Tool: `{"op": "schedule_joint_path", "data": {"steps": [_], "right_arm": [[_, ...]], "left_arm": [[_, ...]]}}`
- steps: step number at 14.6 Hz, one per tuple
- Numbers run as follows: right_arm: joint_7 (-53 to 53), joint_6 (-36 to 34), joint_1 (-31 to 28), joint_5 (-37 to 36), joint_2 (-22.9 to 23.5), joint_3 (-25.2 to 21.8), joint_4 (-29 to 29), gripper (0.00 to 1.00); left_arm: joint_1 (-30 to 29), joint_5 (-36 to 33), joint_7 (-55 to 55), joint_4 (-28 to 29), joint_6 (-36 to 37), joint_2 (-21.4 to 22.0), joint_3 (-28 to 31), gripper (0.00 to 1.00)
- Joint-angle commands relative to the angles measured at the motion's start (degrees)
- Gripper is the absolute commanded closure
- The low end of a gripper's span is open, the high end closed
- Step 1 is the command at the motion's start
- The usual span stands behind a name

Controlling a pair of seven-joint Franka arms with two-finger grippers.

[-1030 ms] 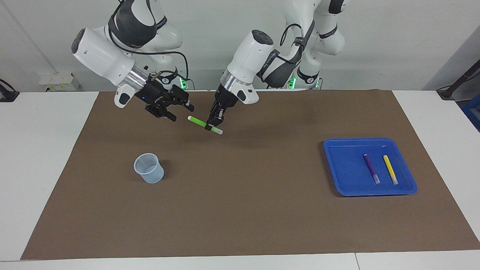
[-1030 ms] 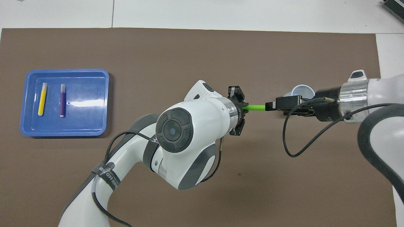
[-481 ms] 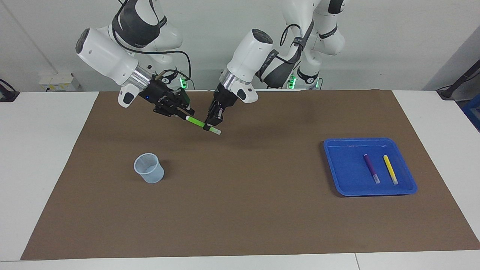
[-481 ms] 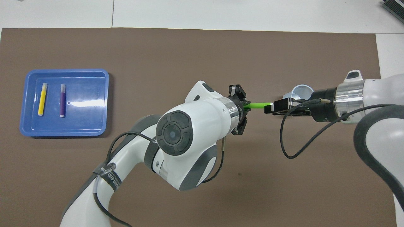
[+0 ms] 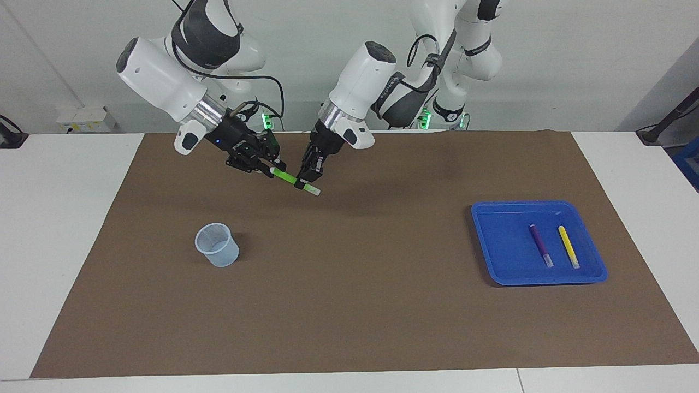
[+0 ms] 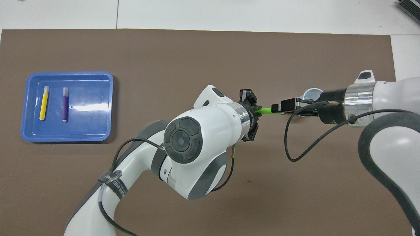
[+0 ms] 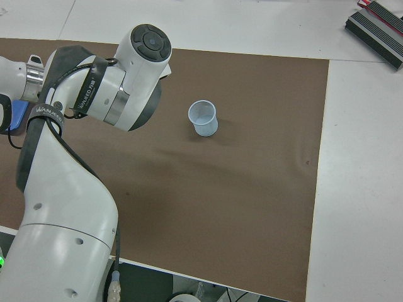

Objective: Transfer and insert pens with both arms

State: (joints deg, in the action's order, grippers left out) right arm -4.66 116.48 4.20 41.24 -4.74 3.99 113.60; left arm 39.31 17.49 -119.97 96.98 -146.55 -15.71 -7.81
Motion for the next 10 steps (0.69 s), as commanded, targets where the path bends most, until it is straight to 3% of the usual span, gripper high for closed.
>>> {"op": "schedule_joint_path", "data": {"steps": [1,4,8,10], "right_arm": [[-1.41,1.29,0.46,0.77,0.08,0.14,0.57,0.62],[-1.49,1.29,0.46,0.77,-0.01,0.14,0.57,0.67],[-1.67,1.21,0.37,0.77,-0.01,0.14,0.57,1.00],[-1.67,1.21,0.37,0.77,0.08,0.14,0.57,1.00]], "left_arm": [[1.65,0.44,-0.70,0.84,-1.63,0.33,0.78,0.95],[1.65,0.44,-0.61,0.84,-1.63,0.33,0.78,0.94],[1.56,0.44,-0.61,0.93,-1.63,0.33,0.78,0.94],[1.56,0.44,-0.52,0.93,-1.63,0.33,0.87,0.93]]}}
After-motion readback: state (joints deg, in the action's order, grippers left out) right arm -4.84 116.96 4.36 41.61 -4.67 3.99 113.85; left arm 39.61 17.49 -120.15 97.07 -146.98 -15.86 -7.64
